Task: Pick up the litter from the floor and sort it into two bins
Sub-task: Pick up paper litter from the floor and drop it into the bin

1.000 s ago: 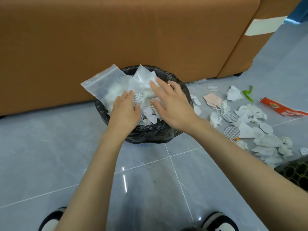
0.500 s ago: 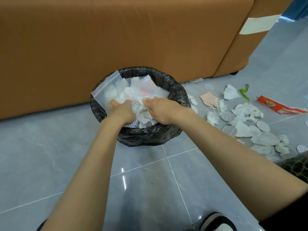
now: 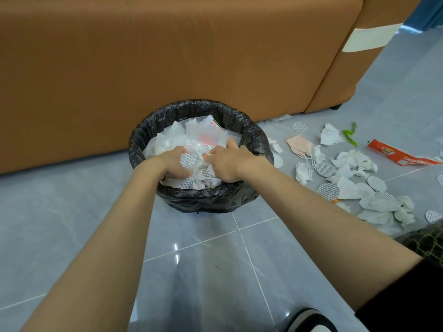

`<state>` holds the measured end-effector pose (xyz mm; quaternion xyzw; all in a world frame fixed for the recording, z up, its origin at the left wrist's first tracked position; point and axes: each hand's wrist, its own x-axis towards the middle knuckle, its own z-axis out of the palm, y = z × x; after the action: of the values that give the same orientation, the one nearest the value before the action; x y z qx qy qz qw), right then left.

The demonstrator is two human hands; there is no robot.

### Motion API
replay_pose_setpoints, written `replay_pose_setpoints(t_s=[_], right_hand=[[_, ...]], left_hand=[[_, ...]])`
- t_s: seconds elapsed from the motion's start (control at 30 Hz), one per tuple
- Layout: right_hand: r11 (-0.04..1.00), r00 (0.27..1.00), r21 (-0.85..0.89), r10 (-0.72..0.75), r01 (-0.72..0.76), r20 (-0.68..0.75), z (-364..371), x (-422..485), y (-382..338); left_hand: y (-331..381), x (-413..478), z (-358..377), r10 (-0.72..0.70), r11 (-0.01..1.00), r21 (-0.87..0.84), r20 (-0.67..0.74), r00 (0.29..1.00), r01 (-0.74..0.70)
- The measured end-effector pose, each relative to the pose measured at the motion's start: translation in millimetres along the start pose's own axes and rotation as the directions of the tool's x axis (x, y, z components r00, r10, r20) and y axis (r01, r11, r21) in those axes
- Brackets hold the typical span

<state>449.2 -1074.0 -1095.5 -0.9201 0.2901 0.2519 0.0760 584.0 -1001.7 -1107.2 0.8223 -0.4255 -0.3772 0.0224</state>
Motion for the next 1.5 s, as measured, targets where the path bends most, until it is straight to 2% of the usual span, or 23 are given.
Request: replay_pose_setpoints(t_s=[0.1, 0.23, 0.4, 0.6, 0.83, 0.93, 1.03, 1.17, 1.23, 1.4, 1.5], right_hand=[[0.997, 0.983, -0.055, 0.040, -0.050, -0.180, 2.8, -6.2, -0.7], [0.997, 0.914, 0.002, 0.070, -0.075, -0.399, 8.5, -18.5, 3.2], [0.971, 0.855, 0.240, 0.135, -0.013, -0.500, 9.0, -42.8, 16.4], [0.936, 0.790, 0.347, 0.167, 0.061, -0.590, 20.0, -75.9, 34.5], [0.875, 0.767, 0.481, 0.274, 0.051, -0.580, 33.0, -120.2, 58.8], [0.852, 0.754, 0.524, 0.346, -0.002, -0.559, 47.1, -149.2, 76.9], [0.800, 0.733, 0.597, 0.438, -0.055, -0.520, 65.7, -174.6, 94.2], [0.702, 0.714, 0.702, 0.551, -0.118, -0.432, 97.5, -206.8, 113.0], [0.643, 0.711, 0.751, 0.597, -0.147, -0.372, 117.7, -228.5, 119.6], [0.532, 0.703, 0.815, 0.670, -0.232, -0.237, 171.9, -274.3, 124.1], [0.445, 0.683, 0.841, 0.719, -0.308, -0.130, 211.2, -305.1, 125.7]], left_hand=[[1.1, -4.3, 9.1, -0.015, 1.000, 0.022, -0.086, 0.996, 0.017], [13.6, -21.6, 17.3, 0.000, 0.975, 0.212, -0.276, 0.961, 0.061], [24.1, -36.2, 19.8, 0.041, 0.974, 0.222, -0.389, 0.920, 0.050], [48.4, -57.0, 30.4, 0.105, 0.989, 0.145, -0.475, 0.874, -0.040], [90.5, -79.8, 19.5, 0.177, 0.975, 0.207, -0.494, 0.851, -0.083], [125.5, -93.2, 22.4, 0.325, 0.945, 0.200, -0.488, 0.810, -0.258], [157.1, -102.1, 37.0, 0.460, 0.876, 0.116, -0.497, 0.736, -0.469], [192.4, -106.1, 72.1, 0.579, 0.785, 0.115, -0.484, 0.656, -0.608], [209.5, -106.0, 94.4, 0.619, 0.762, 0.123, -0.423, 0.661, -0.635], [231.5, -101.7, 149.7, 0.642, 0.765, 0.102, -0.202, 0.739, -0.636], [240.9, -104.5, 189.0, 0.658, 0.753, 0.088, -0.067, 0.750, -0.652]])
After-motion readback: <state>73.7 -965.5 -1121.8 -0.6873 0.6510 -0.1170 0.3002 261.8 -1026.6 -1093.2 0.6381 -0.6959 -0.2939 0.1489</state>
